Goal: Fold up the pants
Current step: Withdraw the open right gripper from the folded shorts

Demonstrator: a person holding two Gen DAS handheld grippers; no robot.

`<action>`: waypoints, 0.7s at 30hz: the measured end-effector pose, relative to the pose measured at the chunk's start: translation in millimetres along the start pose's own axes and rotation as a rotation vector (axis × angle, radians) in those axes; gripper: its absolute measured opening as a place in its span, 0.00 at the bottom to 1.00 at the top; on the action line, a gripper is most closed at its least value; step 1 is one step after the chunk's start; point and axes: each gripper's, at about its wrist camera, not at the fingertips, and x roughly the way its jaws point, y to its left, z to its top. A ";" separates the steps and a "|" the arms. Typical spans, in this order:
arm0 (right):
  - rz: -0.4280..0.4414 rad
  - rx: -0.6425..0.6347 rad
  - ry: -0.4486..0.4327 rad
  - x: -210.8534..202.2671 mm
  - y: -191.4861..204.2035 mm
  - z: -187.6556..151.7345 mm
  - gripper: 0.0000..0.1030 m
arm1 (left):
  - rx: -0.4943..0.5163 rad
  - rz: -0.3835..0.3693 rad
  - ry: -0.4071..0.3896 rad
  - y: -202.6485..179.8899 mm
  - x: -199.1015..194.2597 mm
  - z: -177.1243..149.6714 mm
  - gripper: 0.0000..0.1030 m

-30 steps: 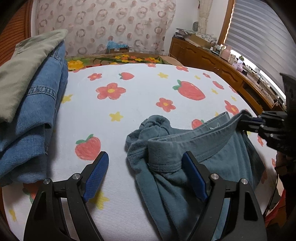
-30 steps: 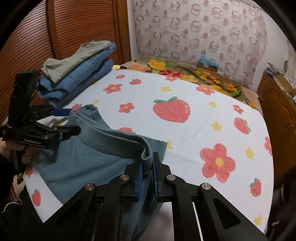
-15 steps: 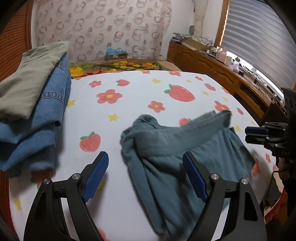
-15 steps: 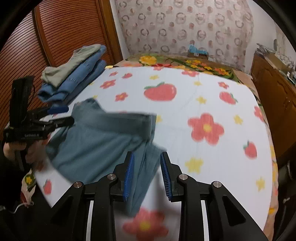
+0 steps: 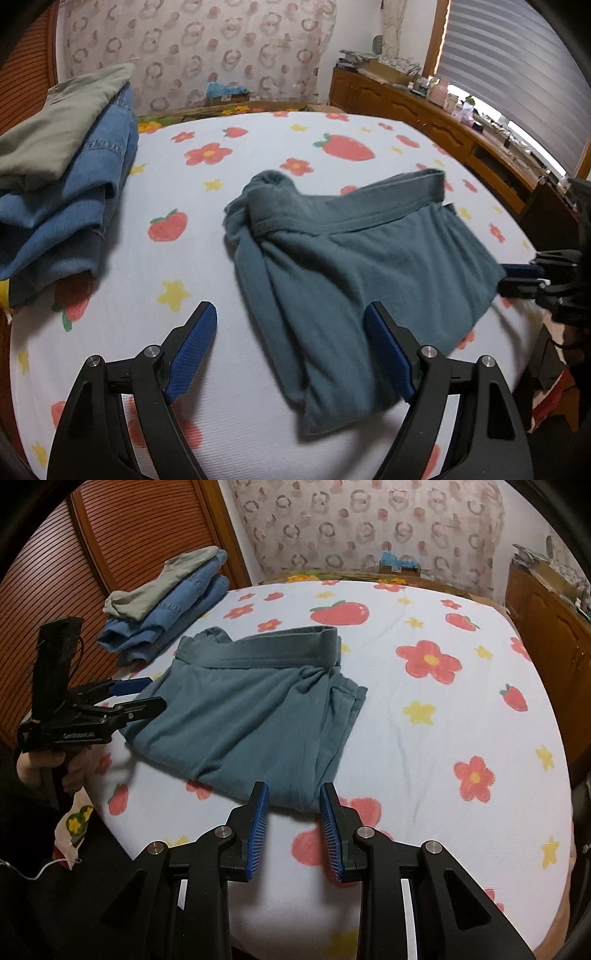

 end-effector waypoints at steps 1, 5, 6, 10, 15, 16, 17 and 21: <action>-0.004 -0.008 0.003 -0.4 -0.2 -0.8 0.09 | -0.001 0.002 0.000 0.8 0.1 -1.0 0.81; -0.073 -0.030 -0.015 -11.5 -5.1 -1.9 0.00 | -0.002 0.003 -0.009 3.4 -1.2 -2.5 0.81; -0.082 -0.020 -0.015 -14.8 -8.1 -2.6 0.00 | -0.002 0.005 -0.009 3.8 -1.1 -2.3 0.81; -0.106 0.015 -0.030 -24.3 -19.2 -4.0 0.00 | -0.006 0.006 -0.010 4.2 -1.1 -2.4 0.81; -0.097 0.018 -0.072 -32.5 -14.4 1.6 0.00 | -0.006 0.006 -0.010 3.9 -1.0 -2.2 0.81; -0.098 0.020 -0.077 -31.5 -13.2 4.5 0.01 | -0.006 0.007 -0.009 3.9 -0.9 -2.1 0.81; -0.098 0.023 -0.079 -29.6 -12.9 7.5 0.05 | -0.006 0.007 -0.009 4.1 -0.9 -2.1 0.81; -0.082 0.042 -0.081 -17.7 -12.0 19.7 0.32 | -0.031 -0.015 -0.007 6.7 -3.8 3.7 0.81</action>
